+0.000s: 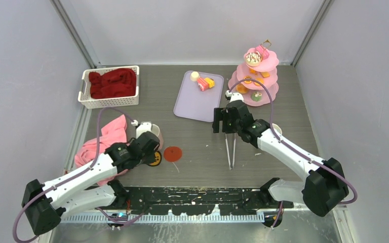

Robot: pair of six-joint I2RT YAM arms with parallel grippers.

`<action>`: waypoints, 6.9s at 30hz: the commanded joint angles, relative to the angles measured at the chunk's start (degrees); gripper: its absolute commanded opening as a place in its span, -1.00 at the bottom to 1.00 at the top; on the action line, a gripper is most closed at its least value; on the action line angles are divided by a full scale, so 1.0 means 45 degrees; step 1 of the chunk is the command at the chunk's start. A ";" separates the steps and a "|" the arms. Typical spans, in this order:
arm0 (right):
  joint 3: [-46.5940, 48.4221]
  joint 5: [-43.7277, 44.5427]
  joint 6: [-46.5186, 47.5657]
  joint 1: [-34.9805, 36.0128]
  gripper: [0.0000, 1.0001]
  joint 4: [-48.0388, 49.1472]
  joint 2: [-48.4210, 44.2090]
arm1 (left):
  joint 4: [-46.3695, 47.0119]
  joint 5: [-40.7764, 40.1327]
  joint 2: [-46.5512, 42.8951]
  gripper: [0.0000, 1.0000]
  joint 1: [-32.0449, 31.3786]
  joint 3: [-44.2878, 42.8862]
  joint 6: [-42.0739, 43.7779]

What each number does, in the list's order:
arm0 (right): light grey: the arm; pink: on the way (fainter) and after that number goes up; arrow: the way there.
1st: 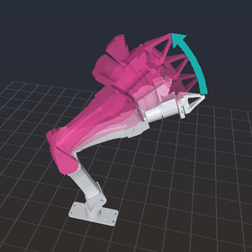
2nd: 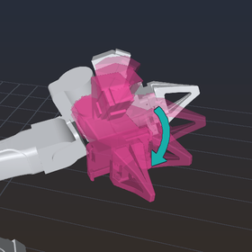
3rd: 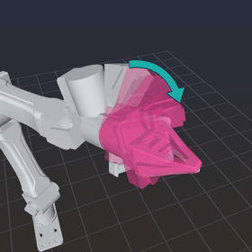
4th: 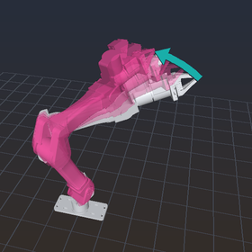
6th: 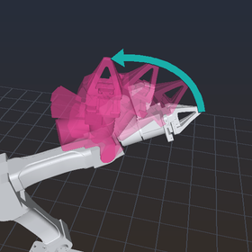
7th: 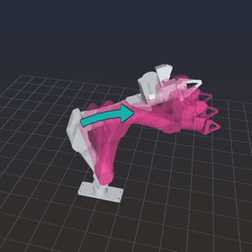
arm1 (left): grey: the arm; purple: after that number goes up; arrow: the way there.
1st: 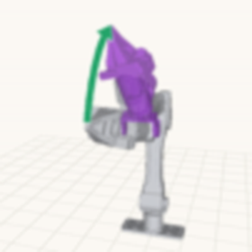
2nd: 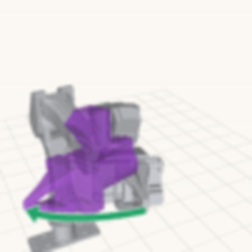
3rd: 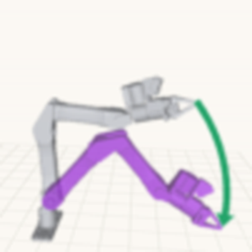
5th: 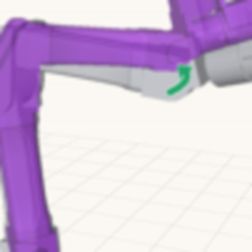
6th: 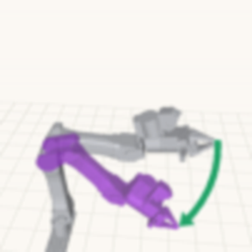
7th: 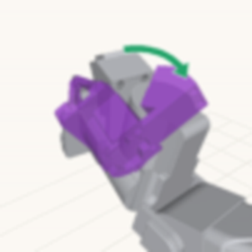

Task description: Serve the afternoon tea

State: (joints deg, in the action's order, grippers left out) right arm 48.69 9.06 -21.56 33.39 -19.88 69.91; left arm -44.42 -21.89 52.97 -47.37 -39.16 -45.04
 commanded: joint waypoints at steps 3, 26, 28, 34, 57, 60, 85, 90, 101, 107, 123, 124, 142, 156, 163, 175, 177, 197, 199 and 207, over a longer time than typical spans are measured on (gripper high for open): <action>0.0002 -0.0111 -0.0019 0.0042 0.71 0.0658 -0.0127 | 0.0484 -0.2927 -0.0238 -1.00 -0.2192 0.0361 -0.1815; -0.0401 0.0417 -0.0107 0.0037 0.71 0.0237 -0.0807 | -0.1001 -0.3483 0.0101 -1.00 -0.3494 0.1757 -0.5703; -0.0490 0.0497 -0.0168 0.0042 0.71 0.0257 -0.0908 | -0.0938 -0.3277 0.0212 -1.00 -0.3530 0.1726 -0.5738; -0.0803 0.0646 -0.0328 0.0049 0.71 0.0161 -0.1236 | -0.0906 -0.3052 0.0202 -1.00 -0.4027 0.1753 -0.5815; 0.1200 0.4913 -0.0892 0.0044 0.72 -0.2823 -0.2324 | -0.1365 -0.1893 0.0101 0.46 -0.4333 0.1991 -0.5780; 0.1675 0.6660 -0.1331 0.0042 0.76 -0.3875 -0.2431 | -0.1714 -0.1577 -0.0322 0.61 -0.4338 0.1855 -0.5720; 0.1338 0.2803 -0.3577 -0.3999 1.00 -0.8213 -0.4497 | -0.2498 -0.4127 -0.2329 0.91 -0.4336 -0.4249 0.0217; 0.0061 0.2007 -0.3289 -0.4741 0.96 -0.6884 -0.4775 | -0.0785 -0.3573 -0.0069 0.99 -0.4297 -0.5486 0.2134; -0.0590 0.1110 -0.3360 -0.6601 0.80 -0.6325 -0.3410 | 0.0973 -0.0011 0.1803 0.99 -0.2906 -0.5465 0.2732; -0.1615 0.0938 -0.3599 -0.6904 0.58 -0.5383 -0.3352 | 0.1609 0.0727 0.1545 1.00 -0.2239 -0.4810 0.2279; -0.0980 0.2583 -0.3898 -0.6970 -0.91 -0.5154 -0.3482 | -0.0515 -0.1228 0.1038 0.97 -0.2212 -0.5422 0.3873; -0.0705 0.2829 -0.3634 -0.6970 -0.98 -0.5204 -0.3643 | -0.0843 -0.1566 0.0885 0.97 -0.2207 -0.5571 0.4104; 0.2794 0.0479 0.0781 0.4322 -0.99 -0.1492 -0.0835 | -0.1654 0.0852 -0.0561 0.93 0.5184 -0.5426 0.3051; 0.4409 0.1199 0.1955 0.7334 -0.99 -0.0802 0.3277 | -0.1755 0.1624 -0.1765 0.94 0.6791 -0.4077 0.2556; 0.3343 0.1357 0.1836 0.7478 -0.98 0.1551 0.2904 | -0.1756 0.1623 -0.2054 0.94 0.6788 -0.3662 0.2295; 0.0074 0.2072 0.0730 0.8167 -0.99 0.5408 0.2746 | -0.1611 0.1701 -0.2057 0.94 0.6793 -0.3531 0.2212; -0.0284 0.2211 0.0538 0.8337 -0.99 0.5653 0.2844 | -0.1520 0.1738 -0.2083 0.94 0.6782 -0.3417 0.2163; 0.0002 0.3012 0.0567 0.8538 -0.37 0.5280 0.3362 | -0.1251 0.1837 -0.1908 0.94 0.6796 -0.3213 0.2254; 0.0148 0.3169 0.0526 0.8548 0.02 0.5009 0.3224 | -0.1213 0.1852 -0.1903 0.94 0.6797 -0.3233 0.2273; 0.1508 0.4263 0.0779 0.8538 0.41 0.3066 0.2590 | -0.0694 0.2567 -0.1090 0.98 0.6872 -0.3487 0.2774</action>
State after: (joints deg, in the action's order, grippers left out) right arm 49.82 23.31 -18.59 71.53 -2.46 85.52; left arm -51.42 -13.32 45.82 -17.10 -53.41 -34.06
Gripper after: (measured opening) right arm 0.667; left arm 0.977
